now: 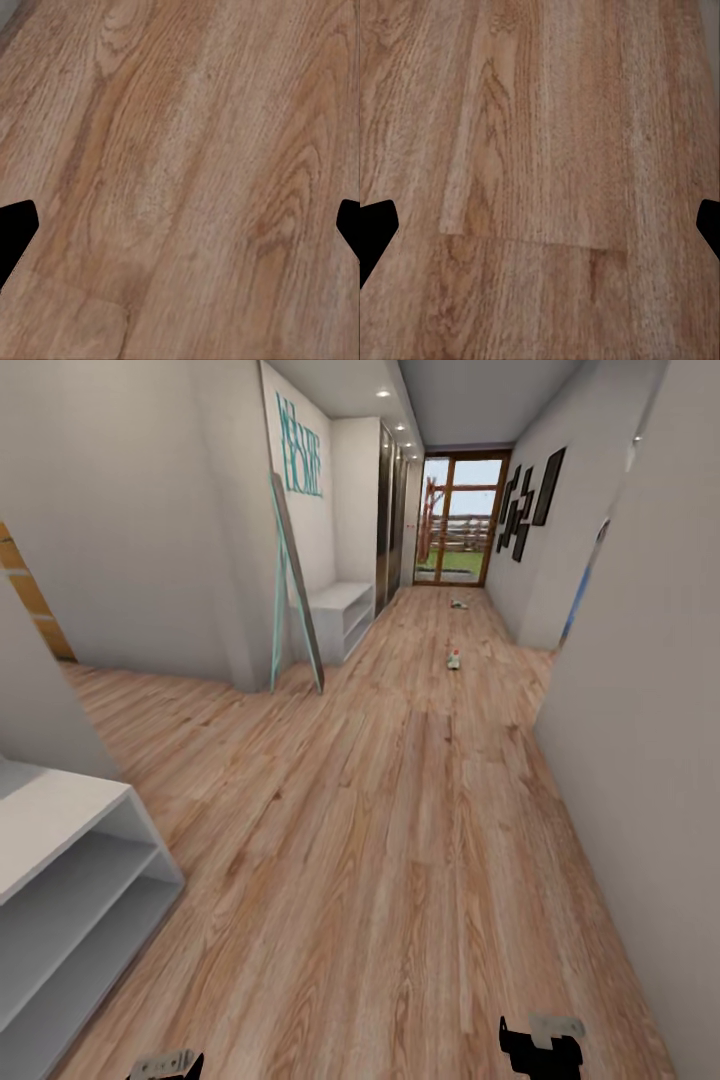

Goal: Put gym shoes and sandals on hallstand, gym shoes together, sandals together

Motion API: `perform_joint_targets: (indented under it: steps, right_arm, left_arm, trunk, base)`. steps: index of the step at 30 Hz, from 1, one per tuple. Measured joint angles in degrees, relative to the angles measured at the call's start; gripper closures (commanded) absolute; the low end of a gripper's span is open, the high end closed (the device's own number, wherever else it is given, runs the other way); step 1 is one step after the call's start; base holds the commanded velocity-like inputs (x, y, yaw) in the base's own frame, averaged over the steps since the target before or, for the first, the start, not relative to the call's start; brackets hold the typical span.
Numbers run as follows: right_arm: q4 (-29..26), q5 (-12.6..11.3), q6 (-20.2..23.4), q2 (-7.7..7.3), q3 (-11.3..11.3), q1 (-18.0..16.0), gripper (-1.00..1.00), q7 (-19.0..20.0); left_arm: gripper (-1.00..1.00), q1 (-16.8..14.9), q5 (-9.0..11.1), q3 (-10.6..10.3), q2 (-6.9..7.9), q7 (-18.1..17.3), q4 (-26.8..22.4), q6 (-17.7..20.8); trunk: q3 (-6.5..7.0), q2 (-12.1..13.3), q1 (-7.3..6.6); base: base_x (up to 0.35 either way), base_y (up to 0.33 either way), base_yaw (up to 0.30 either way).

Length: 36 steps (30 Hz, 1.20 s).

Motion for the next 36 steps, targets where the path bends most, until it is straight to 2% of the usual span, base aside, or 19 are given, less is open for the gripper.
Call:
perform_joint_targets:
  steps: [24,31,32,34,36]
  right_arm:
    - [0.0,0.1,0.0,0.0,0.0,0.0,-1.0,0.0]
    - [0.1,0.1,0.0,0.0,0.0,0.0,-1.0,0.0]
    - [0.1,0.1,0.0,0.0,0.0,0.0,-1.0,0.0]
    - [0.1,0.1,0.0,0.0,0.0,0.0,-1.0,0.1]
    - [0.1,0.1,0.0,0.0,0.0,0.0,-1.0,0.1]
  left_arm:
    - [-1.0,-0.1,0.0,0.2,0.07,0.2,-0.4,0.1]
    - [-1.0,-1.5,0.0,0.2,-0.05,0.7,-1.3,0.2]
    - [-1.0,-2.9,-0.4,-0.2,-0.1,0.6,-1.8,0.1]
    - [-1.0,-3.2,-1.0,-0.8,-0.11,0.4,-1.9,0.0]
    - [-1.0,-3.4,-2.7,-3.0,0.04,0.2,-1.9,-0.3]
  trunk:
    - [0.0,0.0,0.0]
    - [0.0,0.0,0.0]
    - [0.01,0.0,0.0]
    - [0.0,0.0,0.0]
    - [0.0,0.0,0.0]
  base:
    - [0.339,0.0,0.0]
    - [0.339,0.0,0.0]
    - [0.339,0.0,0.0]
    - [0.339,0.0,0.0]
    - [0.339,0.0,0.0]
